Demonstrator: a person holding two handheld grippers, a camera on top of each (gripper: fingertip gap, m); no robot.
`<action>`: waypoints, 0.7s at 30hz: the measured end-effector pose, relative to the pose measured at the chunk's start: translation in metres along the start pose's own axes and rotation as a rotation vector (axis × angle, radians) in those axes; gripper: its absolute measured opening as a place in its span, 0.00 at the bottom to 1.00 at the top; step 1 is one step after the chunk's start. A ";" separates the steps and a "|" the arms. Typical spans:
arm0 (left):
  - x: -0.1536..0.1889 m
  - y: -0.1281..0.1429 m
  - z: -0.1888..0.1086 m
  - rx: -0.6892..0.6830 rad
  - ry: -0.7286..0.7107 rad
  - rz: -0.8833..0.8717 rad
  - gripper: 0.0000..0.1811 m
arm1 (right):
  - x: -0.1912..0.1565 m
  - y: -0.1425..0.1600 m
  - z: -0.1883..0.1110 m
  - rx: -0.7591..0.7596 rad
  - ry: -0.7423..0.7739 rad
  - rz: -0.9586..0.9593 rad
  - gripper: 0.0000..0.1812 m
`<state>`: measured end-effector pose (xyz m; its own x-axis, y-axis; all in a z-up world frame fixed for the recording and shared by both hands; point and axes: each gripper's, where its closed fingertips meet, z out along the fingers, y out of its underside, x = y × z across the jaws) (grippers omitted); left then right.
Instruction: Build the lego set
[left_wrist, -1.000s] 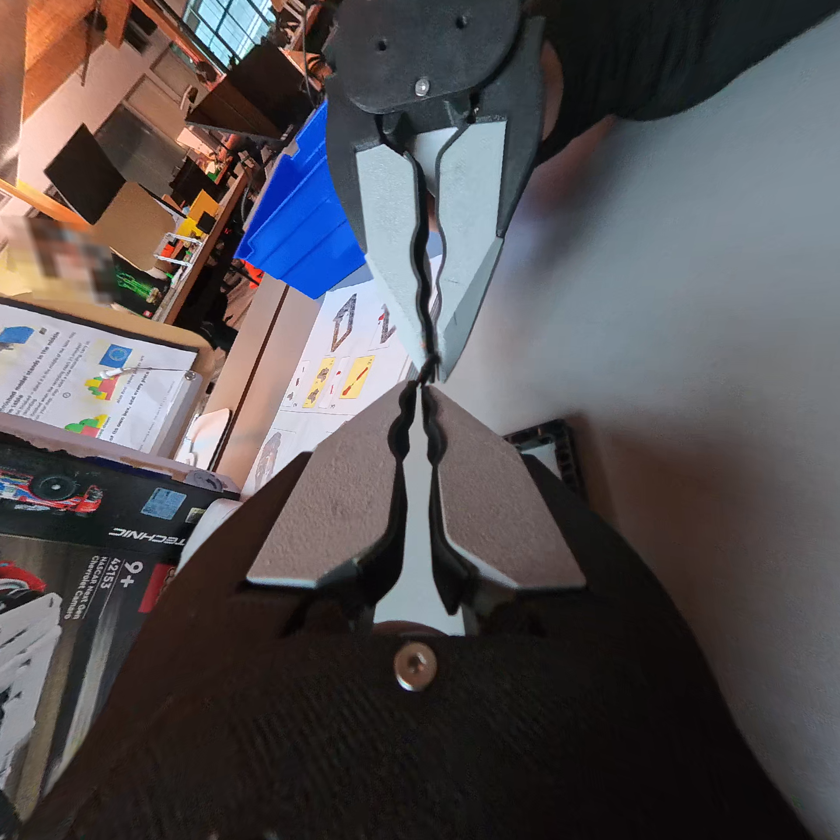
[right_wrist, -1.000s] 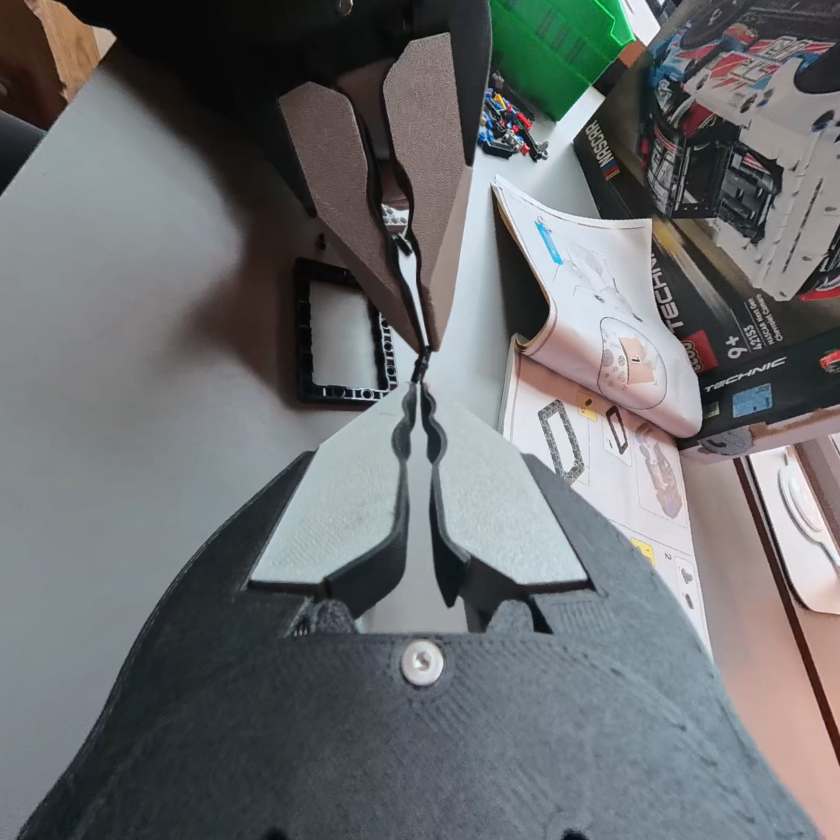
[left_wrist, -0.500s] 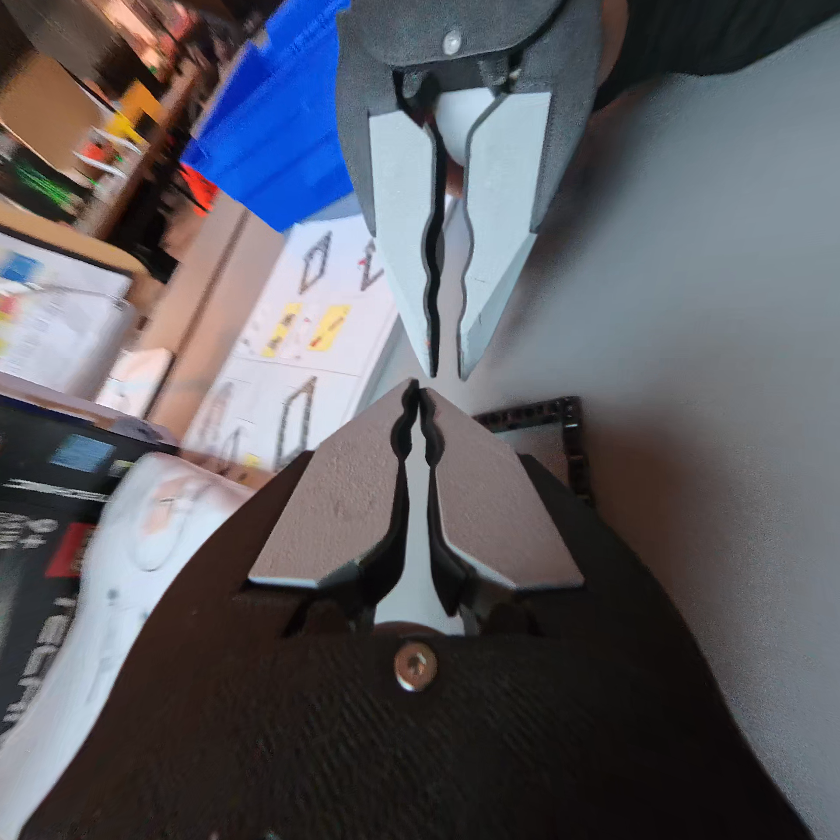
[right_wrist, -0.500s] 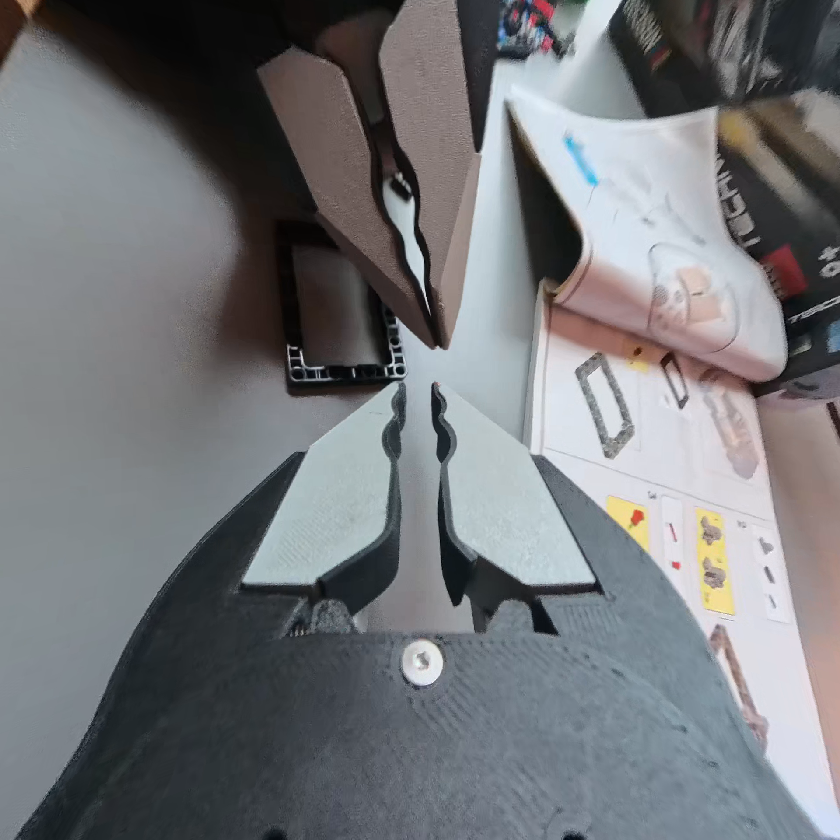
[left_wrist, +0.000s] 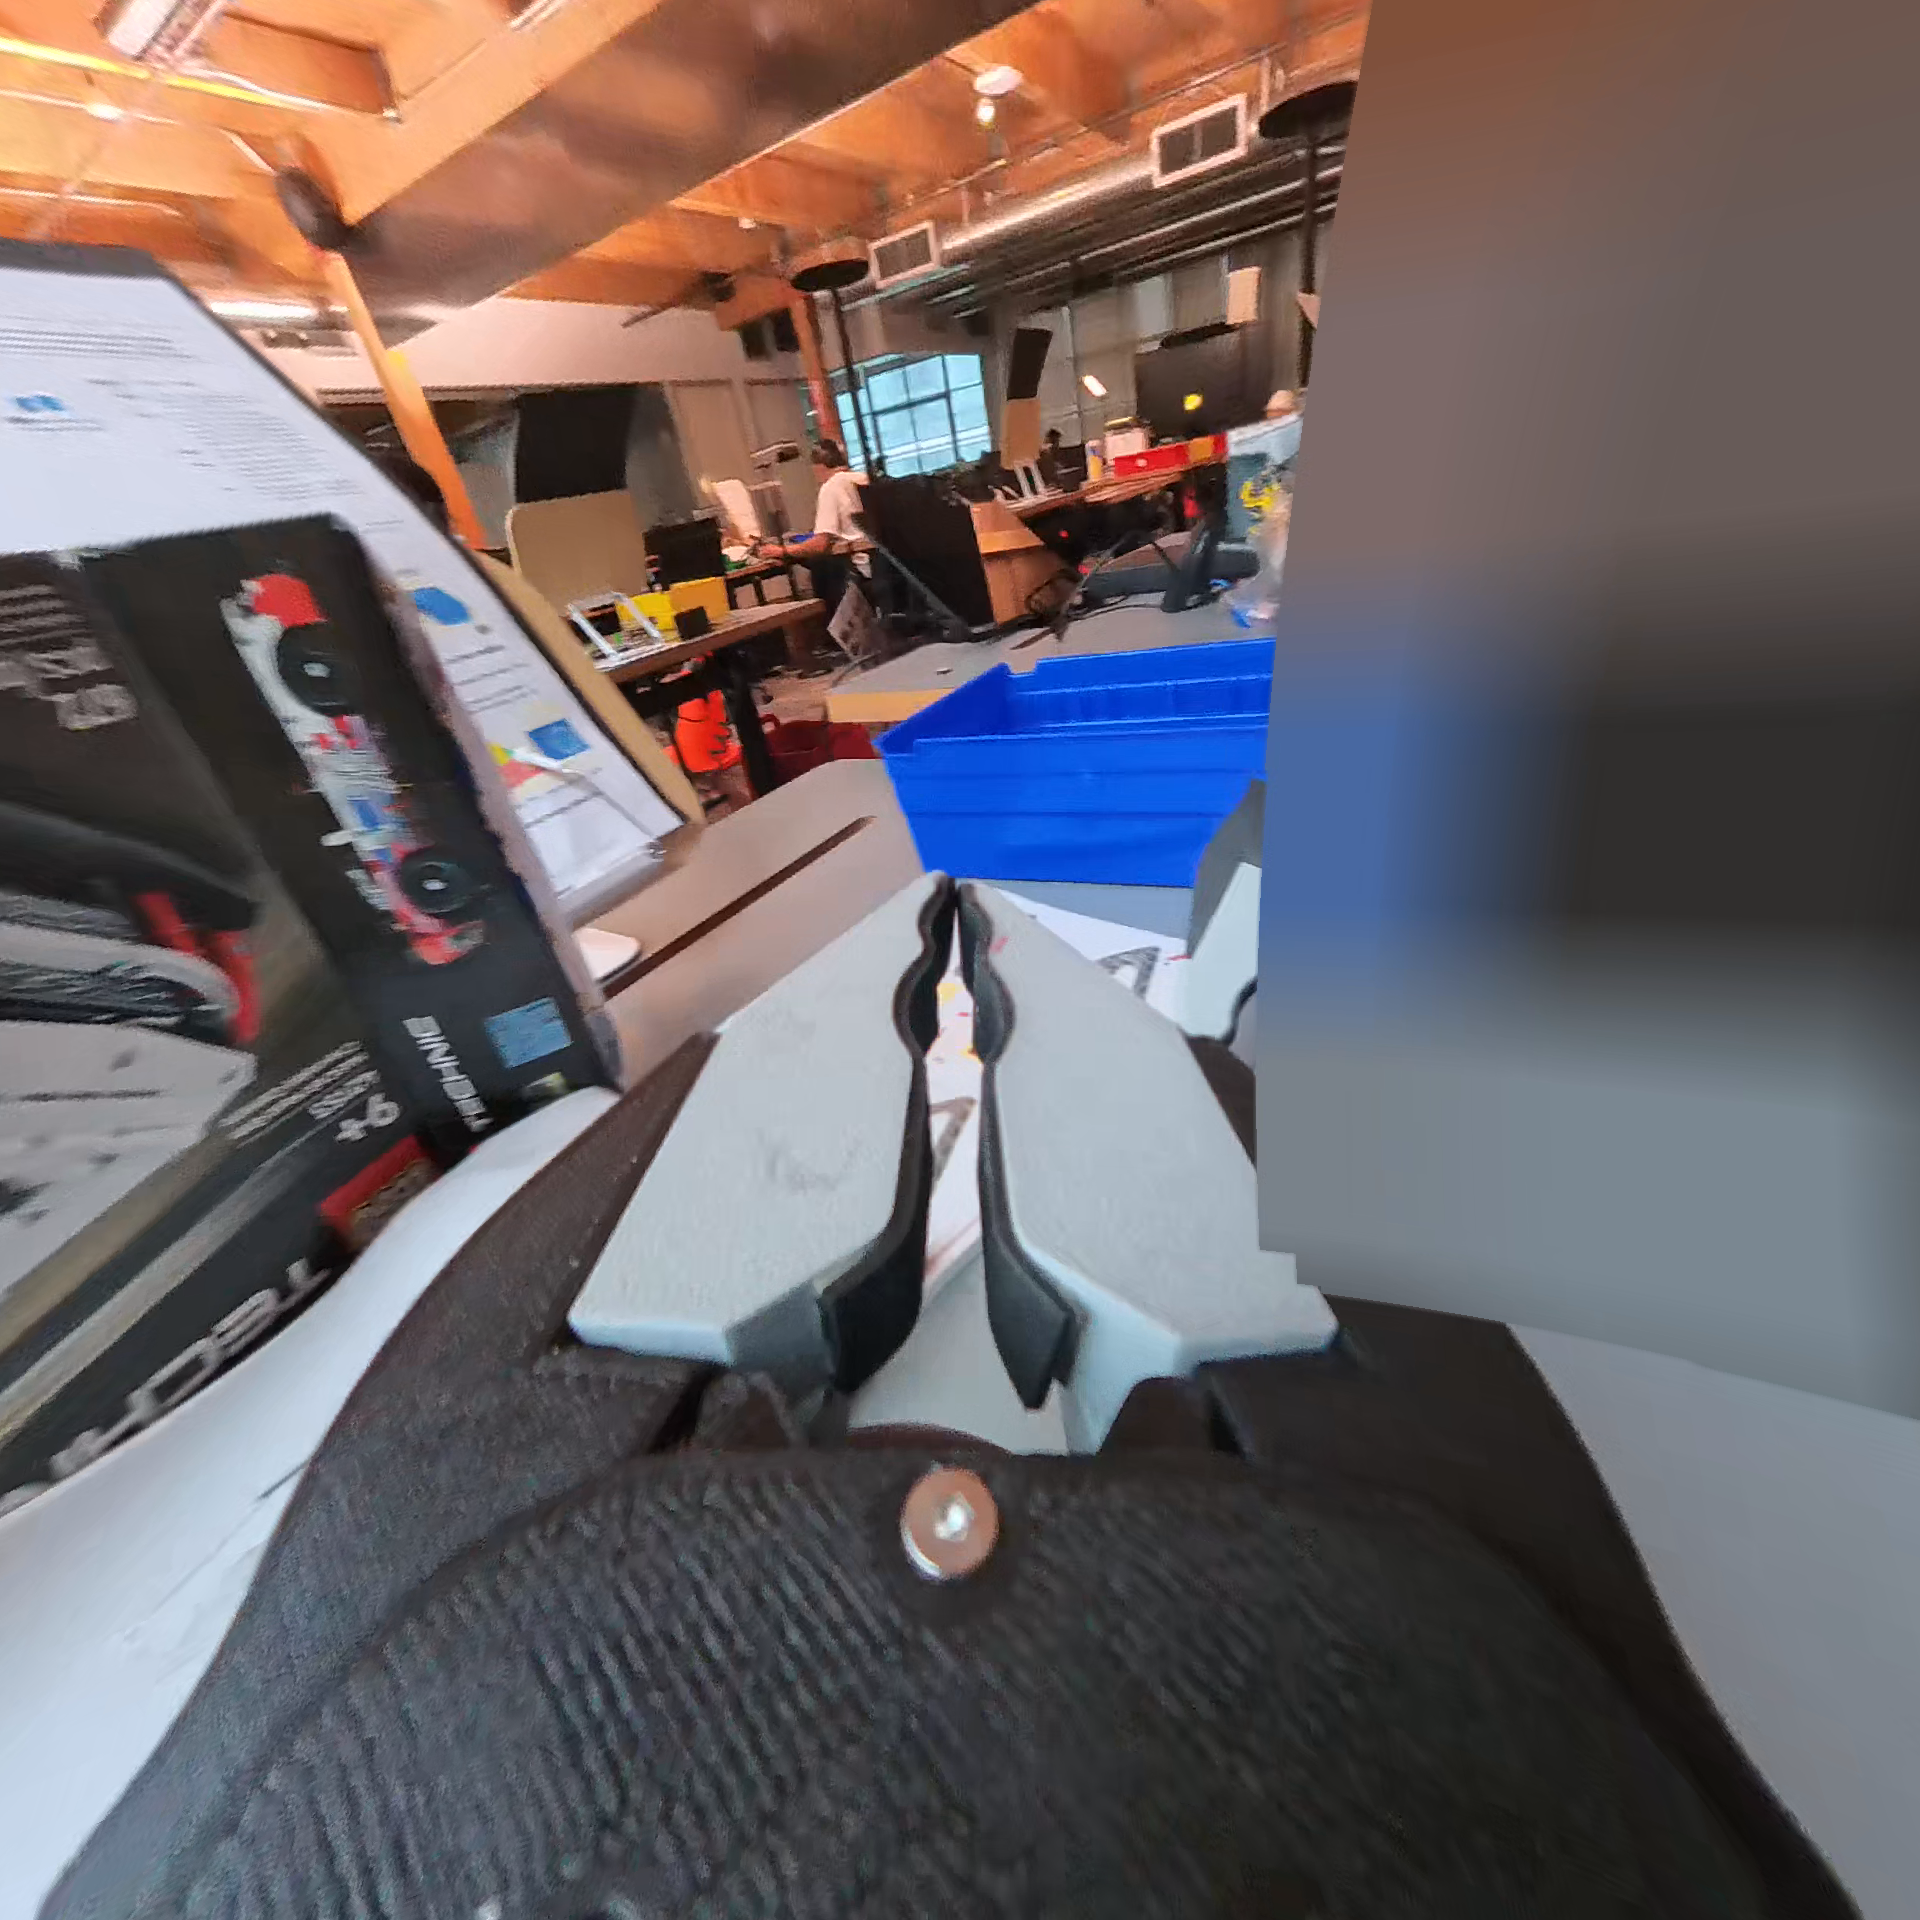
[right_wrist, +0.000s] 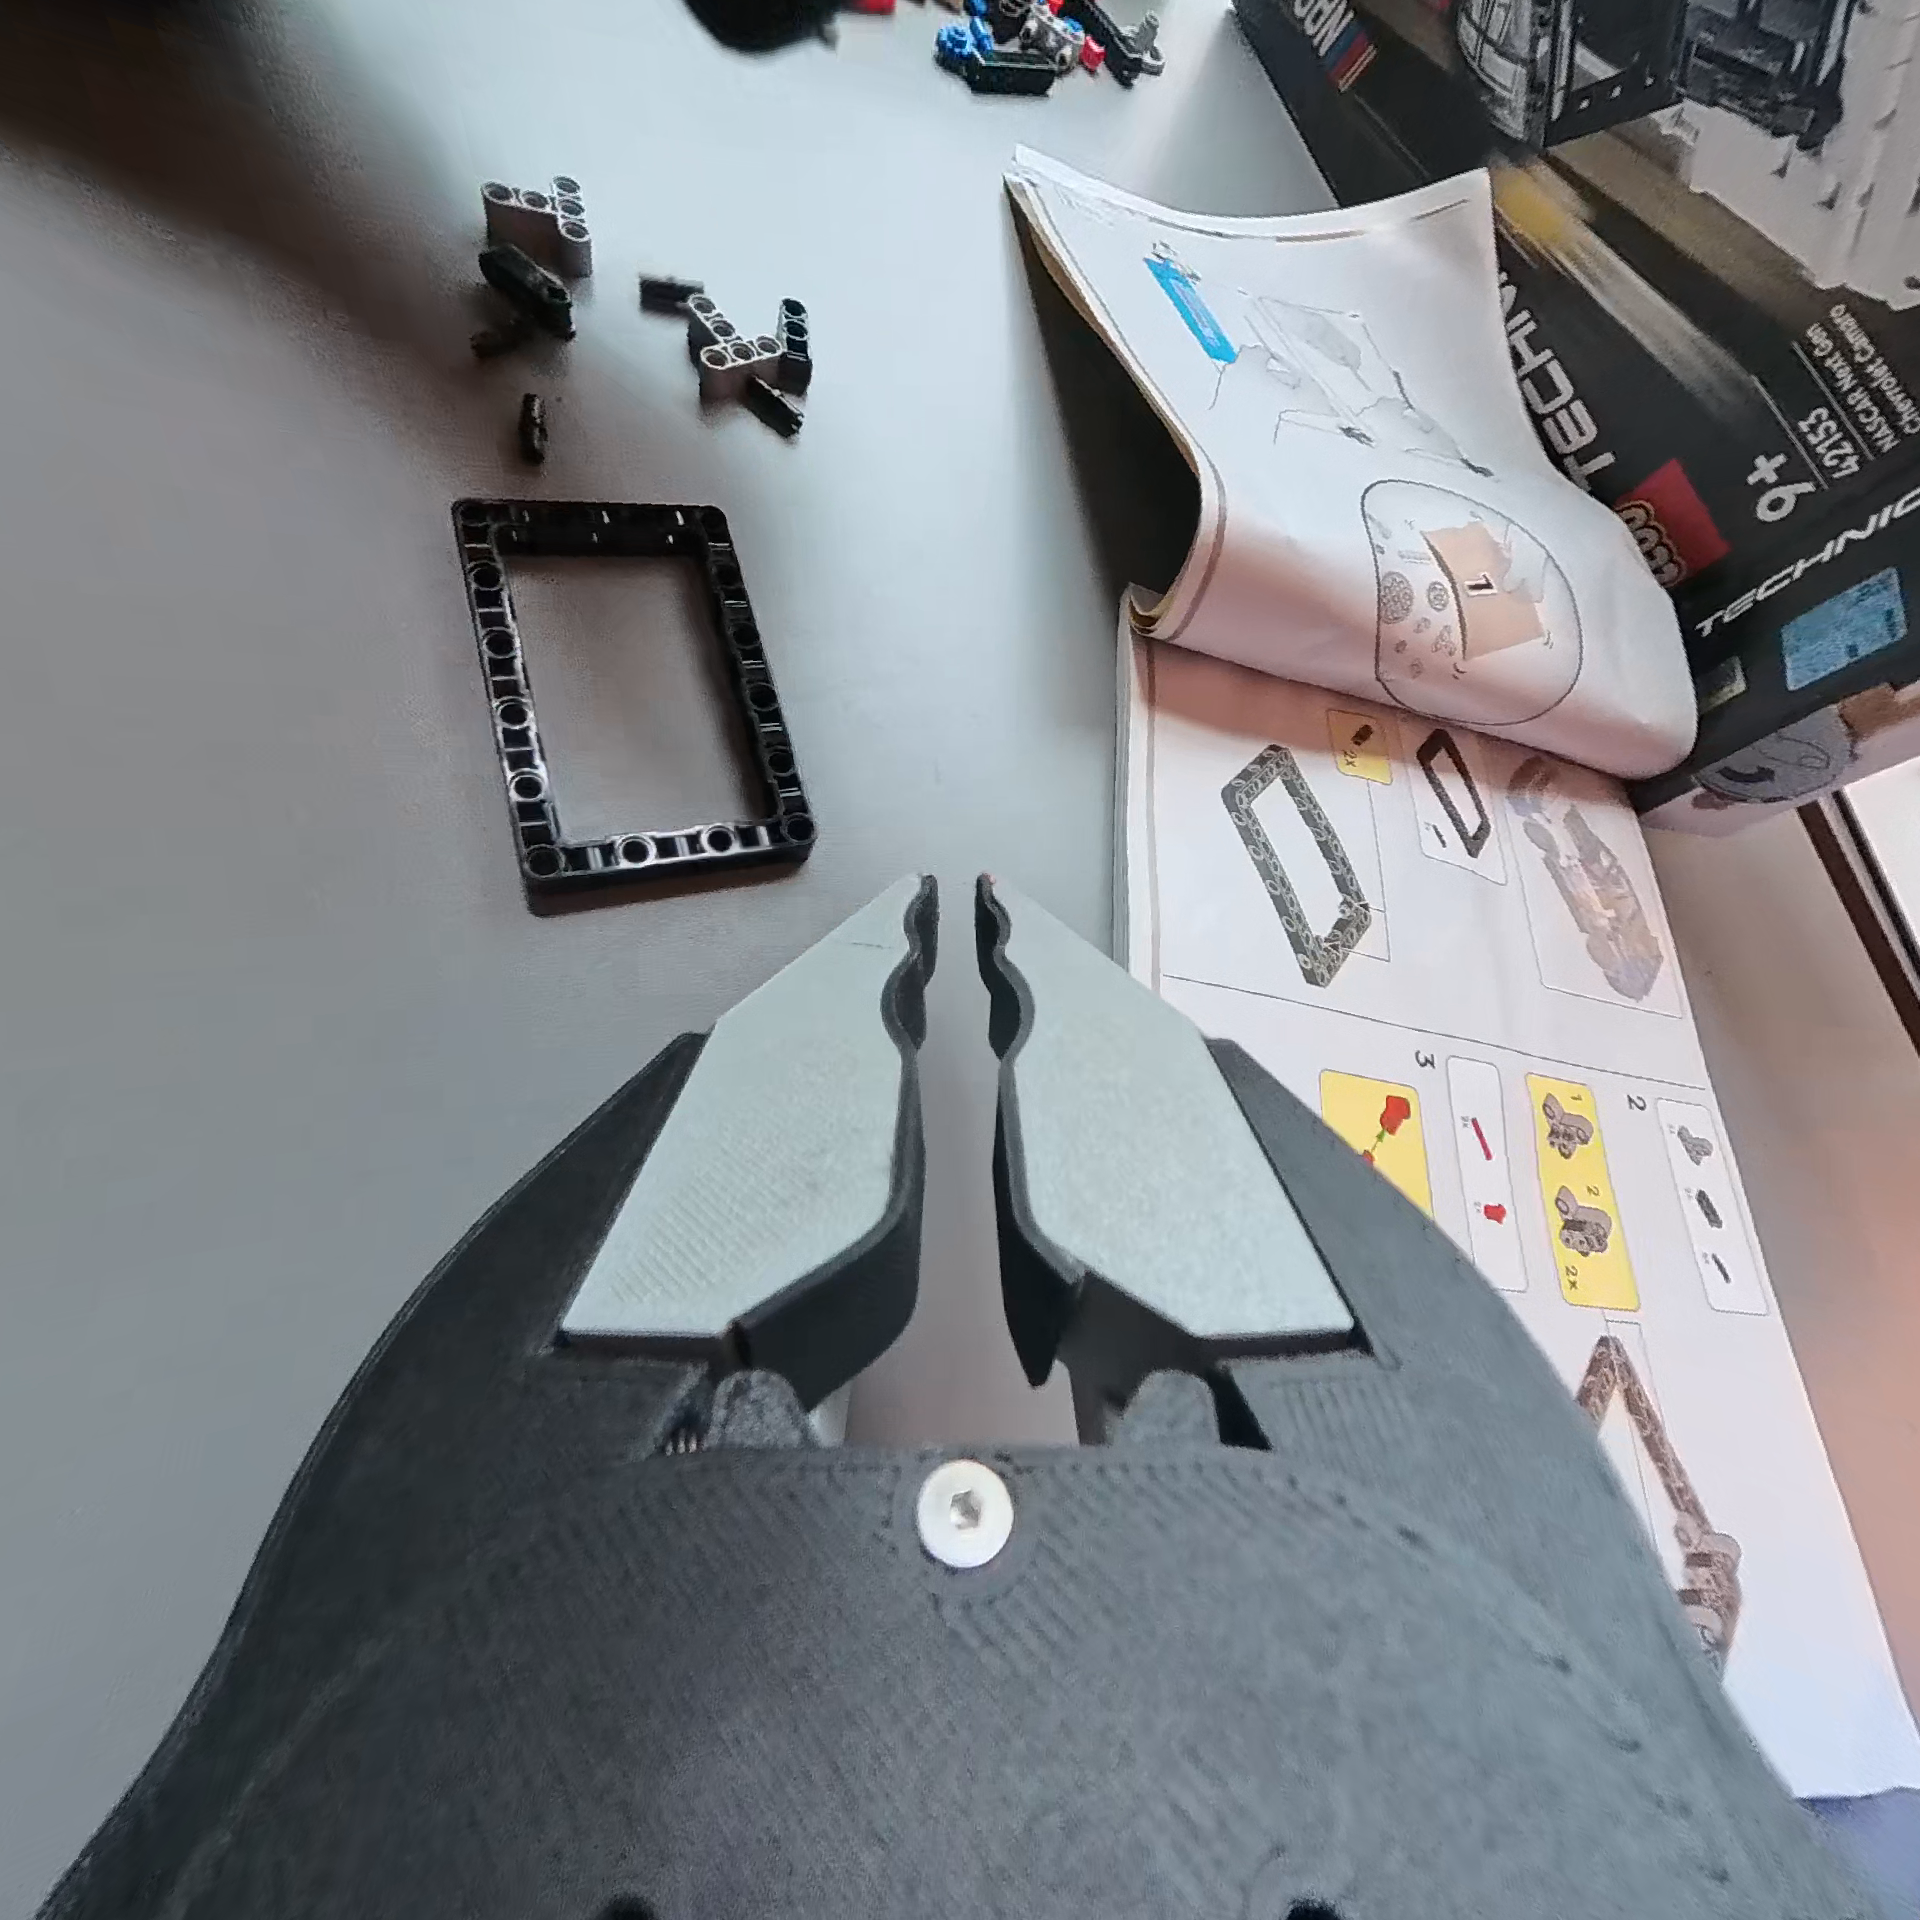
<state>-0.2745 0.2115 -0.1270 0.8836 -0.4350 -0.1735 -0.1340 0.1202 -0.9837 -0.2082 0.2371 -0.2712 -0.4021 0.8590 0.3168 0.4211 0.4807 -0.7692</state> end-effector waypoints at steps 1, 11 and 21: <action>-0.008 -0.004 -0.005 -0.003 -0.019 0.006 0.00 | 0.001 0.001 0.001 0.003 0.003 0.005 0.02; 0.002 0.096 -0.090 -0.749 0.020 -0.196 0.08 | 0.004 0.002 0.002 -0.002 0.018 0.004 0.02; 0.030 0.155 -0.123 -1.028 0.054 -0.190 0.15 | -0.001 -0.006 -0.001 0.015 0.018 -0.035 0.02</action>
<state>-0.3240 0.1077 -0.2910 0.9120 -0.4101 0.0110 -0.3349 -0.7597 -0.5575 -0.2089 0.2334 -0.2664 -0.4018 0.8447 0.3536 0.3950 0.5083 -0.7653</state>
